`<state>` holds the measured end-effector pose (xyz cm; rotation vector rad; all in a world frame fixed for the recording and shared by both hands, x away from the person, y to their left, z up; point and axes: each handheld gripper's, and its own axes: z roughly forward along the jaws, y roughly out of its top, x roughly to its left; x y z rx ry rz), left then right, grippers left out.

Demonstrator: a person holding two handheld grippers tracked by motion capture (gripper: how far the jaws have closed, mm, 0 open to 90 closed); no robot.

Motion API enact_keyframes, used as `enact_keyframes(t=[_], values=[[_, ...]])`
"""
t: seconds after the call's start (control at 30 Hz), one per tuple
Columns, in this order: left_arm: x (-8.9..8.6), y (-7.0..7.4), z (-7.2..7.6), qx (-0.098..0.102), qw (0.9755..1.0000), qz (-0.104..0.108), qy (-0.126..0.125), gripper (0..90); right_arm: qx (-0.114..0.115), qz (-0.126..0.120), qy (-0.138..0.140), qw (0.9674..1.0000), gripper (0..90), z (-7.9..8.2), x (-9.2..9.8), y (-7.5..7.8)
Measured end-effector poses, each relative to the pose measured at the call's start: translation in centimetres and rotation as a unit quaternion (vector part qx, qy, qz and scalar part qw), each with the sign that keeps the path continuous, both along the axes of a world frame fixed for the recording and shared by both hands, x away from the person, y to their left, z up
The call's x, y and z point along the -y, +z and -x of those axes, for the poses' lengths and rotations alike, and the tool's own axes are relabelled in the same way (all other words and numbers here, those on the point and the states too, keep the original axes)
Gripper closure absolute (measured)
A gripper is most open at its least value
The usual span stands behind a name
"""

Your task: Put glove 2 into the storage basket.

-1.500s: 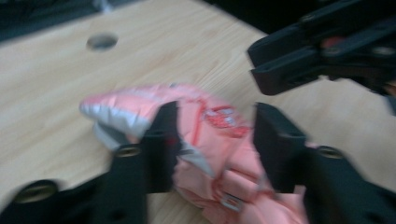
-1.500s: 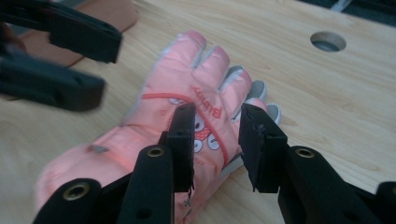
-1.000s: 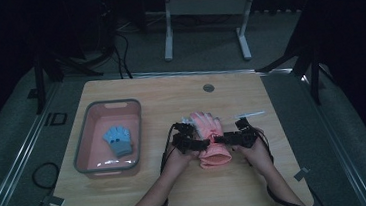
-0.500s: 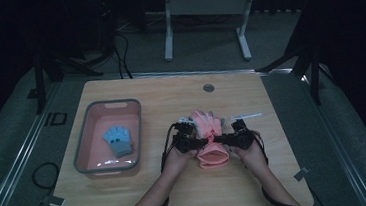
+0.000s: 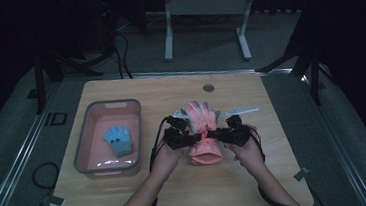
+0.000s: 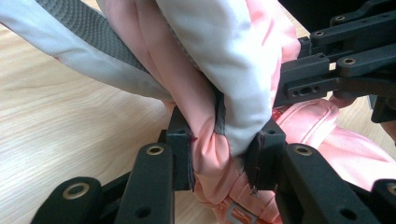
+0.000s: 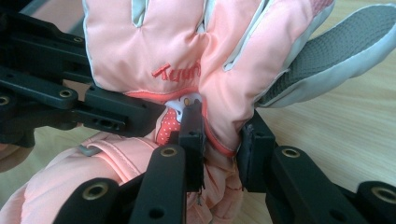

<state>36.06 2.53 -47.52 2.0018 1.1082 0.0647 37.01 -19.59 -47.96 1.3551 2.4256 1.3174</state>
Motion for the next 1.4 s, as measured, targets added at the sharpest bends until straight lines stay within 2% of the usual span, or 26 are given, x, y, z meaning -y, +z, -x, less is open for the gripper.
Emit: enact_keyframes(t=[0.2, 0.5, 0.73, 1.13, 1.4], values=[[-1.6, 1.5, 0.4, 0.006, 1.0000, -0.008, 0.002, 67.7, 0.007, -0.005, 0.006, 0.9999, 74.5, 0.2, -1.7, 1.4], [-5.0, 3.7, 0.7, 0.018, 0.9998, -0.005, 0.005, 67.7, 0.022, -0.007, 0.020, 0.9995, 74.4, 0.2, -4.6, 3.5], [-7.7, 5.1, 1.0, 0.023, 0.9996, -0.003, 0.018, 67.7, 0.032, -0.007, 0.036, 0.9988, 74.4, -0.1, -7.5, 5.0], [-12.2, 7.1, 1.6, 0.028, 0.9989, -0.007, 0.038, 67.7, 0.039, -0.020, 0.060, 0.9972, 74.4, -0.4, -11.9, 6.6], [-16.3, 8.3, 1.8, 0.026, 0.9980, -0.015, 0.055, 67.7, 0.042, -0.024, 0.080, 0.9956, 74.4, -1.1, -15.9, 7.5]])
